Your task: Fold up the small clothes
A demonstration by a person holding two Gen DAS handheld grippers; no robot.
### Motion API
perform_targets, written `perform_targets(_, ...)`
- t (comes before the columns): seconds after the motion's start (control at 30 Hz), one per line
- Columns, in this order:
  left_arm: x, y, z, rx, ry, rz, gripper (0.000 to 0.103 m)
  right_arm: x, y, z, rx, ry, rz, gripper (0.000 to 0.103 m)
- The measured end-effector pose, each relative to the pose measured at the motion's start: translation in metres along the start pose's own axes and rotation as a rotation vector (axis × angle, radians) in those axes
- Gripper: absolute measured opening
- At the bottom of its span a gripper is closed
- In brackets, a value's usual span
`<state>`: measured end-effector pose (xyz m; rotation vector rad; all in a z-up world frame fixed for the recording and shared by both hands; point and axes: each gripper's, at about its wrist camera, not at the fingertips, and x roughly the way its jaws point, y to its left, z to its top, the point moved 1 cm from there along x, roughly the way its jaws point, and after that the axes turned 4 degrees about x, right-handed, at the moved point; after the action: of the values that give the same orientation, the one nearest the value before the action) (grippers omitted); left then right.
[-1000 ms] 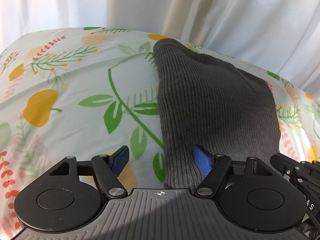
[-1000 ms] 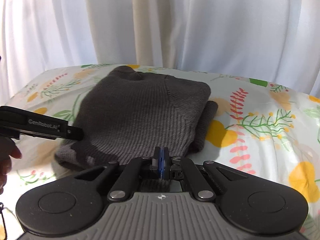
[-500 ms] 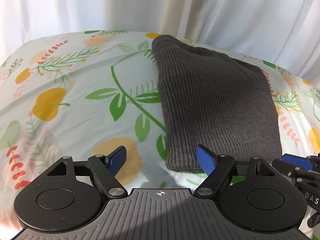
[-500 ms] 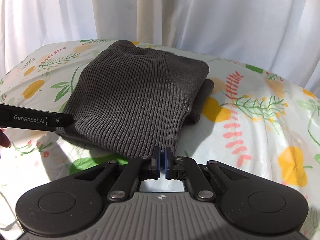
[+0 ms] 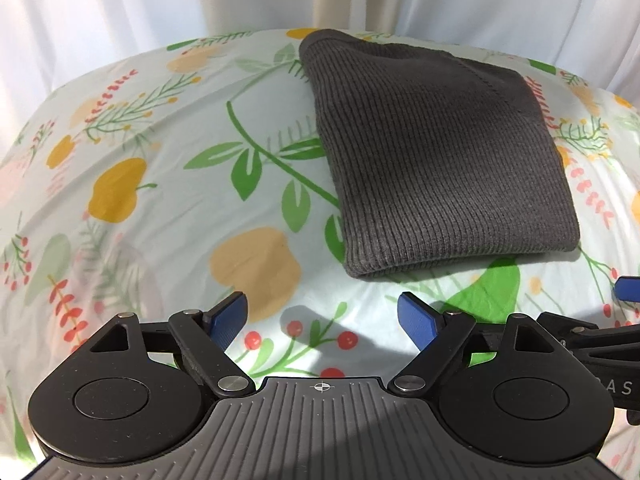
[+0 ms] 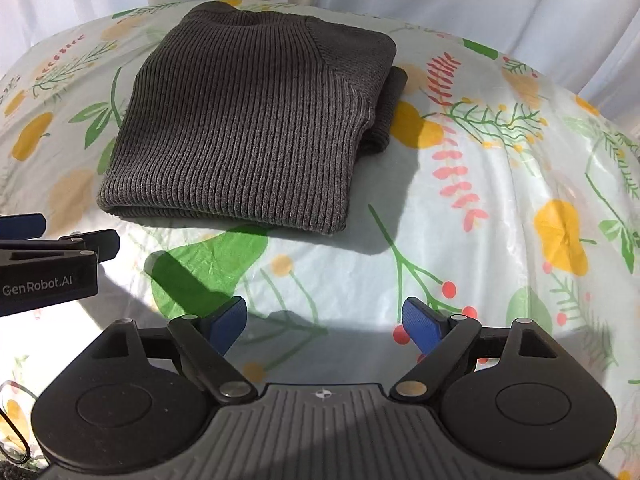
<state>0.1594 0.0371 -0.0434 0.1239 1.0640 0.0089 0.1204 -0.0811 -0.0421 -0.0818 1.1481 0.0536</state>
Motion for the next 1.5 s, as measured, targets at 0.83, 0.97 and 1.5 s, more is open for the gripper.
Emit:
perform_targets(0.83,-0.004,-0.004,0.01,0.03,-0.006,0.025,0.087,-0.004,-0.01,0.022,0.143,0.002,0.023,0.086)
perform_targets(0.97,-0.001,-0.005,0.012,0.028,0.001,0.029,0.087,-0.002,-0.012,0.023,0.157,0.011,0.028,0.086)
perform_targets(1.5,0.005,-0.01,0.015,0.033,0.026,0.03,0.087,0.002,-0.015,0.026,0.146,-0.001,0.013,0.086)
